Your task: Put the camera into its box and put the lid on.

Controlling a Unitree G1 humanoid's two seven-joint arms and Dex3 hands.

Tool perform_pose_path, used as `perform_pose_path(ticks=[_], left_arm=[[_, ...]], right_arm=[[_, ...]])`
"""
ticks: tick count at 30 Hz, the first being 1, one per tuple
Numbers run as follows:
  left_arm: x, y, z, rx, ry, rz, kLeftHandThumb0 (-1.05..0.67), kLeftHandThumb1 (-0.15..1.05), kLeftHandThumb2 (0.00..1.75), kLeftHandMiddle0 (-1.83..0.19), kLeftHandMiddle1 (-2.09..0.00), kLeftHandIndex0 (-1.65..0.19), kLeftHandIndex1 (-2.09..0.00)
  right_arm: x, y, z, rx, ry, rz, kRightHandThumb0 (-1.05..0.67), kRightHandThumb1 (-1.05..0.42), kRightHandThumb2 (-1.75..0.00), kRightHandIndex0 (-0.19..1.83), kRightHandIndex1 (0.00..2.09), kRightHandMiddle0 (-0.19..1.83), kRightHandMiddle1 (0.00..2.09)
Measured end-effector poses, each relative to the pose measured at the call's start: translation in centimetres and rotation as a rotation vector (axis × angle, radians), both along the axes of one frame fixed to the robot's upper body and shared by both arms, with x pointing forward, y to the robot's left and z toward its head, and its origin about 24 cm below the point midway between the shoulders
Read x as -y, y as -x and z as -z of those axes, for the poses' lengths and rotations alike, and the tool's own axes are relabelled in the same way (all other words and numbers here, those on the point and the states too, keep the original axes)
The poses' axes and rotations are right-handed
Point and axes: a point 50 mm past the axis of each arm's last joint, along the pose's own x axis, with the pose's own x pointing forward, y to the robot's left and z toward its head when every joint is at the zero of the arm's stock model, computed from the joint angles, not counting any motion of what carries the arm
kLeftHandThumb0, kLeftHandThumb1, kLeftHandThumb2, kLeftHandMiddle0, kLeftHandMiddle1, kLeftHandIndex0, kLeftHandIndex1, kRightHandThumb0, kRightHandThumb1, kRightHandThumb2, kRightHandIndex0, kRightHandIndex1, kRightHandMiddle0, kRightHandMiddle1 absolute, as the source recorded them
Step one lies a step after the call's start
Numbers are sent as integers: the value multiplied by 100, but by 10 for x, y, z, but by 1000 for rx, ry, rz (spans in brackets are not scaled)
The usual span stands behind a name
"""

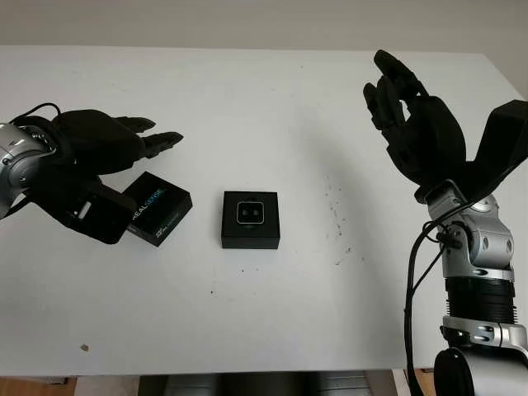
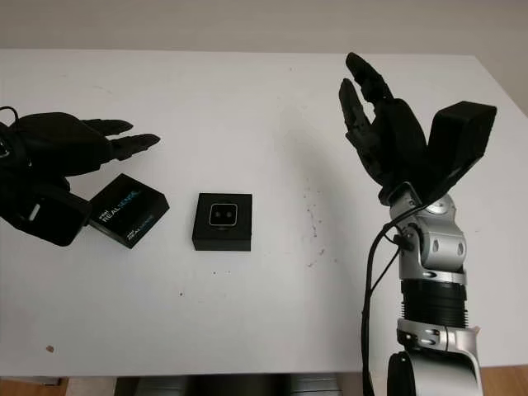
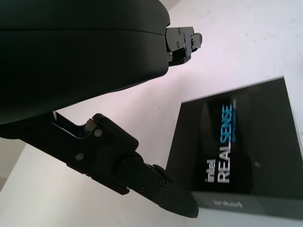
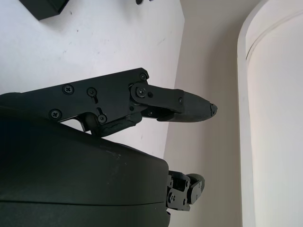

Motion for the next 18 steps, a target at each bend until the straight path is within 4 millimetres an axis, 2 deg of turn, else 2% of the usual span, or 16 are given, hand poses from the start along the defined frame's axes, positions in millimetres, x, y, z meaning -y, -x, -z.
perform_pose_path(ticks=[7,18], left_arm=[[0,0,7,-49,6,13,-68,77,5,4,-6,10,-6],[2,3,15,-108,49,-2,-61,79,6,3,-6,9,-6]], right_arm=[[-1,2,2,-3,15,20,-46,-105,-54,0,5,-19,41],[-4,3,0,-3,37,34,-45,-105,-52,-1,5,-19,43]])
